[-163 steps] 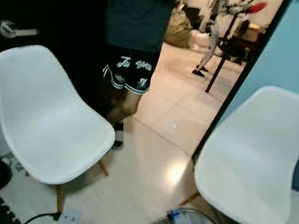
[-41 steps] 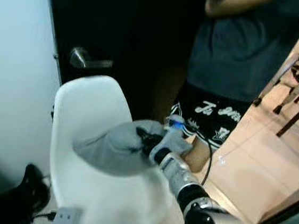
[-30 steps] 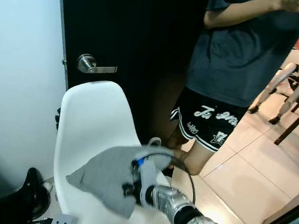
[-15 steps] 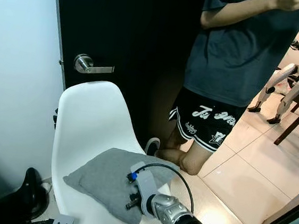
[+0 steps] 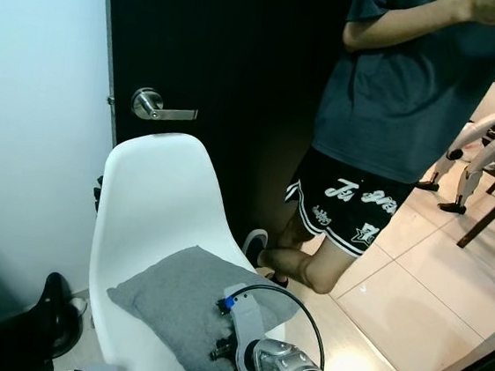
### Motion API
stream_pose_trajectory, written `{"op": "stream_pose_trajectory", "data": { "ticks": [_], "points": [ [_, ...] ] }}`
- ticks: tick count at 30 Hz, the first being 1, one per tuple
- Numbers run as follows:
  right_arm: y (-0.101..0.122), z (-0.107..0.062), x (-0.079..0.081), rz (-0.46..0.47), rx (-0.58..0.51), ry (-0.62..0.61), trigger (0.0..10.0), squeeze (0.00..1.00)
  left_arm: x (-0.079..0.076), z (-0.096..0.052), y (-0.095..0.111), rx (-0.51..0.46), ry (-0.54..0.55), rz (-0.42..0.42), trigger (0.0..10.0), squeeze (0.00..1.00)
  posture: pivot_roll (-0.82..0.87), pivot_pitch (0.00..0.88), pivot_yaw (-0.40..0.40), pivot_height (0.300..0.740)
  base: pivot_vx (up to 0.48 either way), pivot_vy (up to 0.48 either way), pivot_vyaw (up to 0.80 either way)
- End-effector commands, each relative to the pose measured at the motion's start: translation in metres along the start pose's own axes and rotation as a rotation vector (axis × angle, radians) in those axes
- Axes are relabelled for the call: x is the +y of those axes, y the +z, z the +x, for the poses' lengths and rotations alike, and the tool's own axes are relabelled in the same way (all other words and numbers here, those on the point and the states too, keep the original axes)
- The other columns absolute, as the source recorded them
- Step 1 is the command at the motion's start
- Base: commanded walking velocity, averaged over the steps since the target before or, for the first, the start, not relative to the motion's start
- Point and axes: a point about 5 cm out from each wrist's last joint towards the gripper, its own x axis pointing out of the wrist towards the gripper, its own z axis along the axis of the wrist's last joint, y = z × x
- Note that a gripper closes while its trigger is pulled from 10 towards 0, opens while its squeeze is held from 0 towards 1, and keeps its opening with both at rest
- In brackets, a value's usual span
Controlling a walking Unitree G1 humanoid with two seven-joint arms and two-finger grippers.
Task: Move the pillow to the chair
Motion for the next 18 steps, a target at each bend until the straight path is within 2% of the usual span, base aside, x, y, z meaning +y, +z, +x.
{"op": "stream_pose_trajectory", "data": {
  "ticks": [1, 6, 13, 18],
  "points": [
    [0.013, 0.011, 0.036, 0.023, -0.042, 0.111, 10.0, 0.0, -0.004, -0.001, -0.005, 0.012, -0.01, 0.002, 10.0, 0.0, 0.3, 0.0, -0.15, 0.72, 0.0, 0.0, 0.0],
    [0.008, 0.01, 0.035, 0.016, -0.024, 0.109, 10.0, 0.0, -0.003, 0.0, -0.001, 0.0, -0.011, 0.015, 10.0, 0.0, 0.3, 0.0, -0.145, 0.7, 0.0, 0.0, 0.0],
    [-0.007, 0.009, 0.023, -0.063, 0.062, -0.002, 10.0, 0.0, -0.004, 0.001, 0.003, -0.012, -0.017, 0.029, 10.0, 0.0, 0.29, 0.0, -0.142, 0.665, 0.0, 0.0, 0.0],
    [-0.009, 0.007, 0.019, -0.021, 0.058, -0.004, 10.0, 0.0, -0.006, 0.0, 0.003, -0.014, -0.019, 0.028, 10.0, 0.0, 0.29, 0.0, -0.143, 0.645, 0.0, 0.0, 0.0]
  ]
}}
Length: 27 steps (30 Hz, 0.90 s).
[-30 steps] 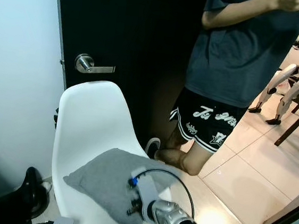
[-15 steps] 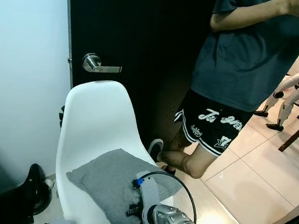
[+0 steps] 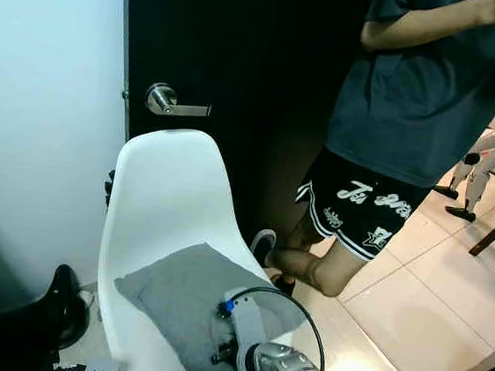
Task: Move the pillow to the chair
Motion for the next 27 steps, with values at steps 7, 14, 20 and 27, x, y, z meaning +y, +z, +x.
{"op": "stream_pose_trajectory", "data": {
  "ticks": [7, 14, 20, 27],
  "points": [
    [0.017, 0.004, 0.021, 0.131, -0.112, 0.109, 10.0, 0.0, -0.002, -0.001, -0.006, 0.026, -0.005, 0.002, 10.0, 0.0, 0.29, 0.0, -0.143, 0.62, 0.0, 0.0, 0.0],
    [0.025, 0.003, 0.019, 0.116, -0.139, 0.106, 10.0, 0.0, 0.002, 0.0, -0.002, 0.014, 0.021, -0.028, 10.0, 0.0, 0.29, 0.0, -0.134, 0.62, 0.0, 0.0, 0.0],
    [0.02, 0.002, 0.014, 0.057, -0.116, 0.063, 10.0, 0.0, 0.006, -0.001, -0.003, 0.015, 0.026, -0.018, 10.0, 0.0, 0.29, 0.0, -0.131, 0.62, 0.0, 0.0, 0.0],
    [0.017, 0.001, 0.008, 0.056, -0.099, 0.063, 10.0, 1.0, 0.008, -0.001, -0.004, 0.019, 0.034, -0.022, 10.0, 0.0, 0.29, 0.0, -0.132, 0.62, 0.0, 0.0, 0.0]
  ]
}}
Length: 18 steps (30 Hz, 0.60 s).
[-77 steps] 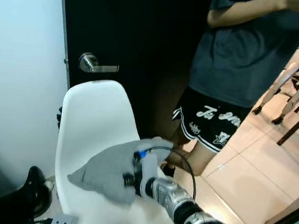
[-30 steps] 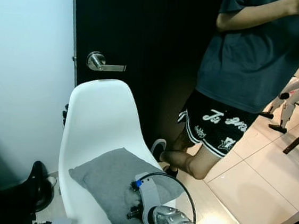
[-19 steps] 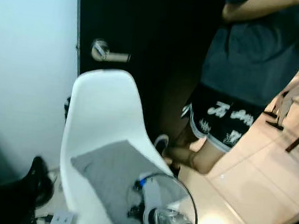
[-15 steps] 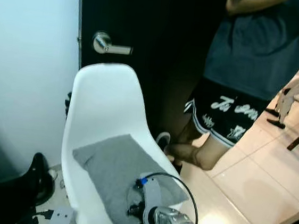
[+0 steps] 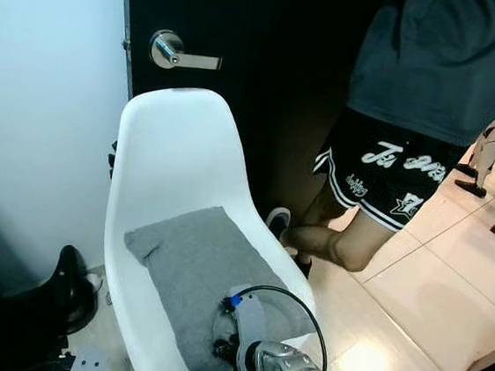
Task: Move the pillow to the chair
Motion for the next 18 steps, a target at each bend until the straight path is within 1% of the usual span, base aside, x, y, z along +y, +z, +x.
{"op": "stream_pose_trajectory", "data": {
  "ticks": [1, 2, 3, 6, 9, 11, 12, 13, 14, 15, 16, 18],
  "points": [
    [0.012, 0.002, 0.008, -0.012, -0.04, 0.025, 10.0, 1.0, -0.006, -0.003, -0.011, 0.047, -0.019, 0.004, 10.0, 0.0, 0.29, 0.0, -0.132, 0.62, 0.0, 0.0, 0.0],
    [0.013, 0.001, 0.006, -0.003, -0.044, 0.036, 10.0, 1.0, -0.006, -0.003, -0.01, 0.046, -0.018, 0.002, 10.0, 0.0, 0.29, 0.0, -0.134, 0.62, 0.0, 0.0, 0.0],
    [0.016, -0.001, 0.003, 0.031, -0.057, 0.072, 10.0, 1.0, -0.006, -0.003, -0.011, 0.049, -0.01, -0.018, 10.0, 0.0, 0.28, 0.0, -0.133, 0.62, 0.0, 0.0, 0.0],
    [0.021, -0.004, -0.001, 0.065, -0.059, 0.116, 10.0, 1.0, -0.005, -0.003, -0.013, 0.057, -0.003, -0.036, 10.0, 0.0, 0.28, 0.0, -0.128, 0.62, 0.0, 0.0, 0.0],
    [0.024, -0.008, -0.007, 0.017, -0.044, 0.165, 10.0, 1.0, -0.004, -0.003, -0.013, 0.058, -0.012, -0.012, 10.0, 0.0, 0.28, 0.0, -0.127, 0.62, 0.0, 0.0, 0.0],
    [0.029, -0.014, -0.015, -0.045, -0.04, 0.22, 10.0, 1.0, -0.001, -0.003, -0.012, 0.056, -0.001, -0.015, 10.0, 0.0, 0.28, 0.0, -0.129, 0.62, 0.0, 0.0, 0.0],
    [0.029, -0.014, -0.015, -0.045, -0.04, 0.22, 10.0, 1.0, -0.001, -0.003, -0.012, 0.056, -0.001, -0.015, 10.0, 0.0, 0.28, 0.0, -0.129, 0.62, 0.0, 0.0, 0.0],
    [0.032, -0.021, -0.023, -0.109, -0.021, 0.281, 10.0, 1.0, 0.003, -0.002, -0.011, 0.057, 0.016, -0.032, 10.0, 0.0, 0.28, 0.0, -0.133, 0.62, 0.0, 0.0, 0.0],
    [0.033, -0.024, -0.026, -0.128, -0.013, 0.302, 10.0, 1.0, 0.005, -0.002, -0.011, 0.057, 0.02, -0.035, 10.0, 0.0, 0.27, 0.0, -0.128, 0.62, 0.0, 0.0, 0.0],
    [0.034, -0.028, -0.029, -0.173, 0.0, 0.347, 10.0, 1.0, 0.006, -0.002, -0.011, 0.057, 0.02, -0.03, 10.0, 0.0, 0.27, 0.0, -0.126, 0.62, 0.0, 0.0, 0.0],
    [0.034, -0.028, -0.029, -0.173, 0.0, 0.347, 10.0, 1.0, 0.006, -0.002, -0.011, 0.057, 0.02, -0.03, 10.0, 0.0, 0.27, 0.0, -0.126, 0.62, 0.0, 0.0, 0.0],
    [0.035, -0.033, -0.034, -0.202, 0.011, 0.386, 10.0, 1.0, 0.007, -0.002, -0.01, 0.058, 0.021, -0.022, 10.0, 0.0, 0.27, 0.0, -0.13, 0.62, 0.0, 0.0, 0.0]
  ]
}}
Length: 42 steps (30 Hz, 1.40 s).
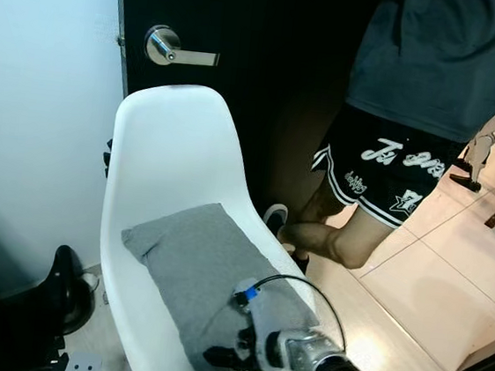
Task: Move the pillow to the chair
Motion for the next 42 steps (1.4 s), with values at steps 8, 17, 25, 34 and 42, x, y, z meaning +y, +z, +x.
{"op": "stream_pose_trajectory", "data": {
  "ticks": [8, 17, 25, 34, 42],
  "points": [
    [0.021, -0.029, -0.005, -0.13, -0.083, 0.227, 10.0, 0.03, 0.004, -0.001, -0.008, 0.047, 0.007, -0.013, 10.0, 0.0, 0.27, 0.0, -0.129, 0.62, 0.0, 0.0, 0.0],
    [0.034, -0.068, -0.001, -0.105, -0.292, 0.473, 10.0, 0.0, 0.007, -0.004, -0.017, 0.076, -0.003, 0.029, 10.0, 0.0, 0.26, 0.0, -0.129, 0.62, 0.0, 0.0, 0.0],
    [0.03, -0.06, 0.002, -0.087, -0.281, 0.428, 10.0, 0.0, 0.008, -0.002, -0.012, 0.069, 0.003, 0.024, 10.0, 0.0, 0.25, 0.0, -0.127, 0.62, 0.0, 0.0, 0.0],
    [0.013, -0.073, 0.009, -0.176, -0.14, 0.388, 10.0, 0.0, 0.004, -0.002, -0.014, 0.076, -0.016, 0.043, 10.0, 0.0, 0.25, 0.0, -0.119, 0.62, 0.0, 0.0, 0.0],
    [0.036, -0.093, 0.009, -0.325, -0.135, 0.293, 10.0, 0.0, 0.01, -0.004, -0.017, 0.09, -0.006, 0.052, 10.0, 0.0, 0.24, 0.0, -0.116, 0.62, 0.0, 0.0, 0.0]
  ]
}}
